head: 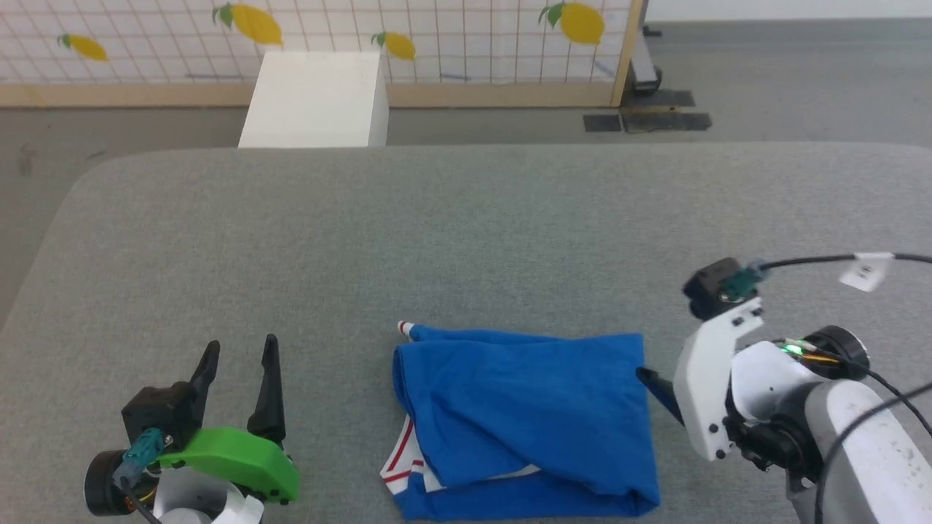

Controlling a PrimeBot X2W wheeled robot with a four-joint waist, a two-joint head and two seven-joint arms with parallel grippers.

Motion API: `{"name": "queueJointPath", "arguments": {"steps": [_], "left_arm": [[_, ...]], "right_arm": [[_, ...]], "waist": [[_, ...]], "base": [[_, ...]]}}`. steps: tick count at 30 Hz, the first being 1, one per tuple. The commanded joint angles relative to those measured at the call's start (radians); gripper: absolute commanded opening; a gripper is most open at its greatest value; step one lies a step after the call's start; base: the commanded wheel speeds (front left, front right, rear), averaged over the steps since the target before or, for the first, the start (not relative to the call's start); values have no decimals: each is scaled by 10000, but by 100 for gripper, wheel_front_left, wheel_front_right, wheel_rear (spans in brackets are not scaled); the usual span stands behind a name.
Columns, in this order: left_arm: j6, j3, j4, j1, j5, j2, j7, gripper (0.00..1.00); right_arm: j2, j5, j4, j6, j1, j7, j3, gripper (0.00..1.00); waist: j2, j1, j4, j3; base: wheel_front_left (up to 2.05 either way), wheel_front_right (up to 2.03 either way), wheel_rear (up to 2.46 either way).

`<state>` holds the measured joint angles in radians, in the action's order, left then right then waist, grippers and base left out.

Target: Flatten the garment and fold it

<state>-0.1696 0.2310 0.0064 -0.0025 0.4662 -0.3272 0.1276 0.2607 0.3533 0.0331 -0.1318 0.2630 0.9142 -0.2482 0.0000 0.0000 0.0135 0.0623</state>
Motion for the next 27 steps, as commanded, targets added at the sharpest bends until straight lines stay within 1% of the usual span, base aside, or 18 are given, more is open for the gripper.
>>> {"name": "queueJointPath", "arguments": {"steps": [1, 3, 9, 16, 22, 23, 24, 25, 27], "left_arm": [[-71, 22, -73, -157, -69, 26, 29, 100], [-90, 58, -109, -236, -87, 68, 61, 100], [-88, 151, -78, -463, -118, 156, 182, 100], [-100, 214, 7, -553, -99, 223, 297, 100], [-93, 262, 56, -608, -67, 254, 359, 100], [-87, 268, 69, -615, -60, 254, 366, 100], [-82, 272, 83, -621, -49, 254, 377, 100], [-82, 270, 93, -621, -40, 253, 387, 100], [-85, 274, 112, -613, -20, 256, 404, 100]], "right_arm": [[18, -21, 109, 11, 215, 193, -133, 100], [32, -137, 306, 11, 342, 414, -333, 100], [-32, -404, 1076, 11, 448, 588, -813, 100], [-167, -424, 1892, 11, 141, 386, -1318, 100], [-210, -144, 2314, 11, 64, 44, -1907, 100], [-202, -91, 2364, 11, 83, 1, -1944, 76], [-169, -64, 2403, 11, 133, -78, -2006, 32], [-141, -37, 2436, 11, 179, -151, -2046, 0], [-73, 71, 2505, 11, 267, -259, -2094, 0]], "waist": [[0, 0, 247, 327], [0, 0, 352, 498], [0, 0, 574, 869], [0, 0, 620, 1009], [0, 0, 589, 1056], [0, 0, 588, 1052], [0, 0, 587, 1048], [0, 0, 582, 1041], [0, 0, 583, 1019]], "base": [[0, 0, 0], [0, 0, 0], [0, 0, 0], [0, 0, 0], [0, 0, 0], [0, 0, 0], [0, 0, 0], [0, 0, 0], [0, 0, 0]]}}
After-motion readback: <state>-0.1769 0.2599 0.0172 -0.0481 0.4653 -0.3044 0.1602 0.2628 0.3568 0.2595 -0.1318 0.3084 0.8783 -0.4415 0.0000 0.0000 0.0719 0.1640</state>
